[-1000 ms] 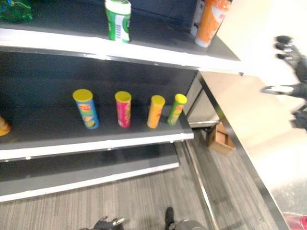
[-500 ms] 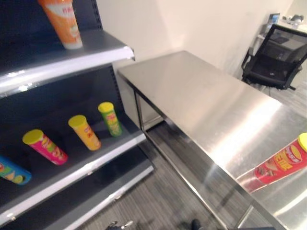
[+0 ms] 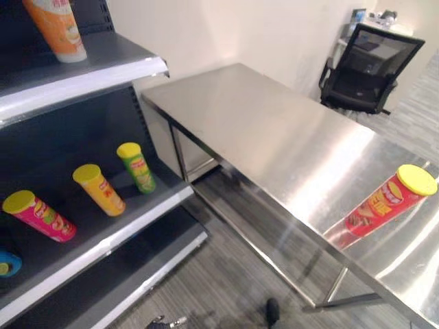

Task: Put the goods on the table back onto the shelves and tidy them up.

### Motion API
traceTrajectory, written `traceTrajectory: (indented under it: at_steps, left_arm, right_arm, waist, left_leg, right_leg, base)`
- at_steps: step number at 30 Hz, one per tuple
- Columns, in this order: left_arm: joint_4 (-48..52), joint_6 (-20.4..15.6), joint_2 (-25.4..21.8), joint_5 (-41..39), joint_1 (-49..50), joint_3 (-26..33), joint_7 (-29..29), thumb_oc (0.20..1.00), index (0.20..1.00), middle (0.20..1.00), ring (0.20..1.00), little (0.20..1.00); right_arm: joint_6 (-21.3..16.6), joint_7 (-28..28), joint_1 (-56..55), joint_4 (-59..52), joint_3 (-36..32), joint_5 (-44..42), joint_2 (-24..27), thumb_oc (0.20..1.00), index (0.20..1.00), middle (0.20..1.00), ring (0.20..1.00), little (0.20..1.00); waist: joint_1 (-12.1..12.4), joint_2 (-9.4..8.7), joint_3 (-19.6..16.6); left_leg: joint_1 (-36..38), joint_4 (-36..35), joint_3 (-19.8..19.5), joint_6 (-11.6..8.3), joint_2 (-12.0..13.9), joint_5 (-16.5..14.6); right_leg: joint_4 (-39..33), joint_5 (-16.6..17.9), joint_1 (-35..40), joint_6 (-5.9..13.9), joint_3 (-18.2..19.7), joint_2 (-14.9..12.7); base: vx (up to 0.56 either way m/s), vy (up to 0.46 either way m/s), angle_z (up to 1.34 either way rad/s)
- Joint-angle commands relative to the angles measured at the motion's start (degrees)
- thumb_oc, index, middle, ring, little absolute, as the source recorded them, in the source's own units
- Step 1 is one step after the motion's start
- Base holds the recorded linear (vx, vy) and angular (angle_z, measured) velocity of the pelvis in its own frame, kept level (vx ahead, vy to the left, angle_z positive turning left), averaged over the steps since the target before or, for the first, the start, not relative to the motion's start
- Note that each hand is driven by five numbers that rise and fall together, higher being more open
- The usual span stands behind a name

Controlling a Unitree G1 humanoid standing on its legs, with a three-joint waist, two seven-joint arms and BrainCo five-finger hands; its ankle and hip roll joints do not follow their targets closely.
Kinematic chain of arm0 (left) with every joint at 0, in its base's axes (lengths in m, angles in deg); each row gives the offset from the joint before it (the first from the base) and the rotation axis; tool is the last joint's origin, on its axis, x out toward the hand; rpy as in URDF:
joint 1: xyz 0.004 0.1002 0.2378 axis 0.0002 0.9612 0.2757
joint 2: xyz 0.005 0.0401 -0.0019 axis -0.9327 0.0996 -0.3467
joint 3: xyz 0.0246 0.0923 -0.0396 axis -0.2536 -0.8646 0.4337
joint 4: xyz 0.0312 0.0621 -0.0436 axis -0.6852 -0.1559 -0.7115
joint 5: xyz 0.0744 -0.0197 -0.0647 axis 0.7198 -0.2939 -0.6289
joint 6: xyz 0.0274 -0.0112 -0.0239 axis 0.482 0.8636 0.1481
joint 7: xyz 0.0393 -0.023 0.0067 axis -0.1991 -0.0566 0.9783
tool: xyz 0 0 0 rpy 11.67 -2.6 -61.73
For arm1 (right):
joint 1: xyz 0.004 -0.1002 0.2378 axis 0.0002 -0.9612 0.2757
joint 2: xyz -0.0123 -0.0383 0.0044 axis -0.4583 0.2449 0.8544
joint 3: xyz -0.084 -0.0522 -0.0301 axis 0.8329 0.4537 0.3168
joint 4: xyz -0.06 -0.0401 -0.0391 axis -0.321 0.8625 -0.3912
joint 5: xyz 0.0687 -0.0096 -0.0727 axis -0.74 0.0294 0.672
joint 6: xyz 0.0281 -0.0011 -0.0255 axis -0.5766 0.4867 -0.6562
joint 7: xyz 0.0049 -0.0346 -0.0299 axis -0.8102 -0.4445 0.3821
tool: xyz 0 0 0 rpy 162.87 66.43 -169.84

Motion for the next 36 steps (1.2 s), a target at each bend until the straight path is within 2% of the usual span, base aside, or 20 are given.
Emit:
traceTrajectory:
  at_steps: [1,4,10,15,22,29,36]
  left_arm:
    - [0.07,-1.38,-1.19,1.36,-0.84,0.02,-1.08,1.000,1.000,1.000,1.000,1.000]
    - [0.18,-1.70,-1.18,1.91,-0.29,0.68,-1.41,1.000,1.000,1.000,1.000,1.000]
    - [1.09,-2.11,-1.05,2.48,-0.16,0.55,-2.10,1.000,1.000,1.000,1.000,1.000]
    - [1.90,-2.09,-0.59,2.73,-0.29,-0.17,-2.78,1.000,1.000,1.000,1.000,1.000]
    - [0.54,-2.26,-0.35,4.40,0.71,-0.14,-4.12,1.000,1.000,1.000,1.000,1.000]
    - [0.12,-2.69,-0.05,5.30,0.97,-0.40,-4.83,1.000,1.000,1.000,1.000,1.000]
    - [-0.12,-2.96,0.38,5.63,0.82,-0.44,-4.91,1.000,1.000,1.000,1.000,1.000]
  right_arm:
    - [-0.06,-2.49,4.37,0.11,-0.28,0.66,4.22,1.000,1.000,1.000,1.000,1.000]
    - [0.78,-4.55,3.93,-1.18,1.29,2.25,4.19,1.000,1.000,1.000,1.000,1.000]
    - [0.90,-7.18,0.33,-3.35,-0.49,1.81,3.46,1.000,1.000,1.000,1.000,1.000]
    - [1.12,-9.95,-0.51,-4.12,0.70,0.30,3.27,1.000,1.000,1.000,1.000,1.000]
    - [2.48,-16.91,-1.56,-6.01,3.73,-2.06,6.97,1.000,1.000,1.000,1.000,1.000]
    - [2.83,-19.51,-1.45,-6.27,6.69,1.11,10.73,1.000,1.000,1.000,1.000,1.000]
    - [2.85,-21.02,-2.81,-7.17,6.45,2.61,12.52,1.000,1.000,1.000,1.000,1.000]
  waist:
    - [1.24,1.11,1.15]
    - [0.74,1.66,1.30]
    - [0.08,2.34,0.60]
    - [-0.21,2.82,0.23]
    - [0.69,2.94,-0.12]
    - [1.58,2.82,-0.34]
    - [2.13,2.62,-0.64]
  left_leg:
    - [-3.36,0.54,3.97,3.45,-1.46,-0.91]
    - [-1.57,0.54,6.83,3.87,-1.61,-1.86]
    - [-0.67,0.54,6.95,3.70,-1.34,-2.44]
    - [-0.51,0.54,6.46,3.21,-0.67,-2.22]
    - [-0.56,0.54,5.88,2.54,0.17,-1.66]
    - [-0.82,0.54,5.23,2.27,0.36,-1.33]
    - [-1.38,0.54,4.38,2.05,0.52,-1.04]
  right_leg:
    - [2.40,-7.77,2.92,0.56,-4.31,3.15]
    - [2.69,-6.98,2.31,1.15,-2.89,2.58]
    - [2.41,-7.44,2.98,1.18,-3.32,2.36]
    - [2.34,-8.15,3.54,0.92,-4.28,2.73]
    - [1.78,-8.65,4.45,0.57,-5.56,3.18]
    - [1.13,-8.83,5.31,0.40,-6.50,3.34]
    - [0.95,-9.21,5.82,0.19,-7.32,3.34]
  base:
    - [0.04,0.110,-0.68]
    - [0.05,0.067,-0.41]
    - [0.06,0.012,-0.19]
    - [0.04,-0.032,0.06]
    - [0.02,-0.026,0.05]
    - [0.00,-0.012,0.09]
    - [0.00,-0.010,0.07]
